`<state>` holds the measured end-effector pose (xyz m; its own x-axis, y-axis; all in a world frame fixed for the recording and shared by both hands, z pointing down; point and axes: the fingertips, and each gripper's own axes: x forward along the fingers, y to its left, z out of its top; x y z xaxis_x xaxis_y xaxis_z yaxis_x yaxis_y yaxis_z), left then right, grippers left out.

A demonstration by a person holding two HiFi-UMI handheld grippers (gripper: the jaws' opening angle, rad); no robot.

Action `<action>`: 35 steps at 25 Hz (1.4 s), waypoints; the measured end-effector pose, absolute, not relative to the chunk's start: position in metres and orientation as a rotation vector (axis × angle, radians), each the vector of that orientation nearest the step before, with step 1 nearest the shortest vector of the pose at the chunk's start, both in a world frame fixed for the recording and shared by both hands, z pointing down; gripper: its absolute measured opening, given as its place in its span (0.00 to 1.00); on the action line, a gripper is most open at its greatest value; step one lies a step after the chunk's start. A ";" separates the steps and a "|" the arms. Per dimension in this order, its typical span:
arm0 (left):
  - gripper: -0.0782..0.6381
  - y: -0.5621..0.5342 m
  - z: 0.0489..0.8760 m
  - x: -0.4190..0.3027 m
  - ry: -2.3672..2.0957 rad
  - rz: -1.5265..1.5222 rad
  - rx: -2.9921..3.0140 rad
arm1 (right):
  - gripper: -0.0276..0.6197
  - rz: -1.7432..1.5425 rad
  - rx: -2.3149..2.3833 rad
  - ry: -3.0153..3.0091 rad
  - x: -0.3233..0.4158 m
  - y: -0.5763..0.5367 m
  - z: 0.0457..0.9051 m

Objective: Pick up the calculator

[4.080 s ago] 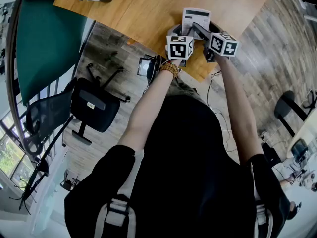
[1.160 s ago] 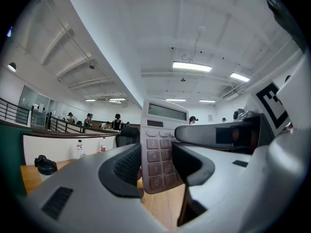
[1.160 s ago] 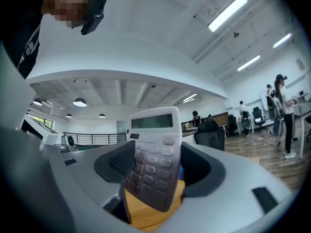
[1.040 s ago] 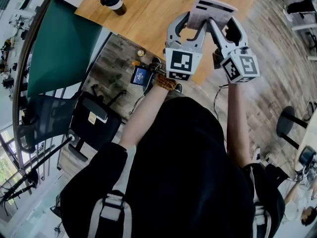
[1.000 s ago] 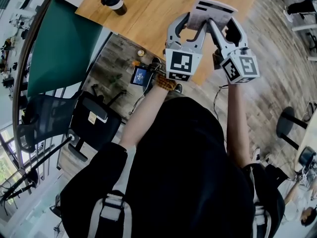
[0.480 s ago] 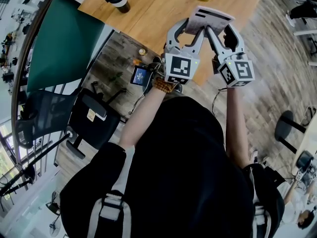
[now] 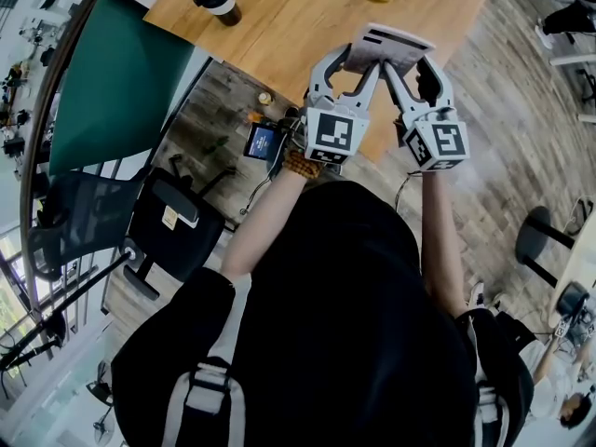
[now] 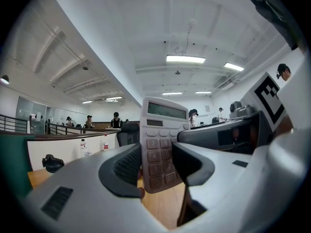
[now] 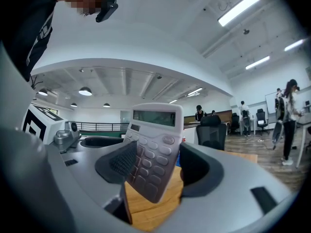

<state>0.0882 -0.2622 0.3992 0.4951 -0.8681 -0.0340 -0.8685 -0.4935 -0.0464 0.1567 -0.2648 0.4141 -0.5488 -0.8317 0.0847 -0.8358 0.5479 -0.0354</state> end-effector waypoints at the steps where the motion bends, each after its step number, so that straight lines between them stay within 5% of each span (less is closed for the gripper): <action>1: 0.40 -0.261 0.400 0.089 1.543 0.017 -2.672 | 0.46 0.097 1.464 -2.706 0.157 -0.264 0.415; 35: 0.40 -0.227 0.446 0.083 1.537 -0.055 -2.790 | 0.45 0.136 1.444 -2.624 0.149 -0.224 0.453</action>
<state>0.0829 -0.2274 0.4461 0.5340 -0.8439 0.0512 -0.8454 -0.5337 0.0219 0.1487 -0.2241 0.4529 -0.5279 -0.8324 0.1687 -0.8454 0.5341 -0.0102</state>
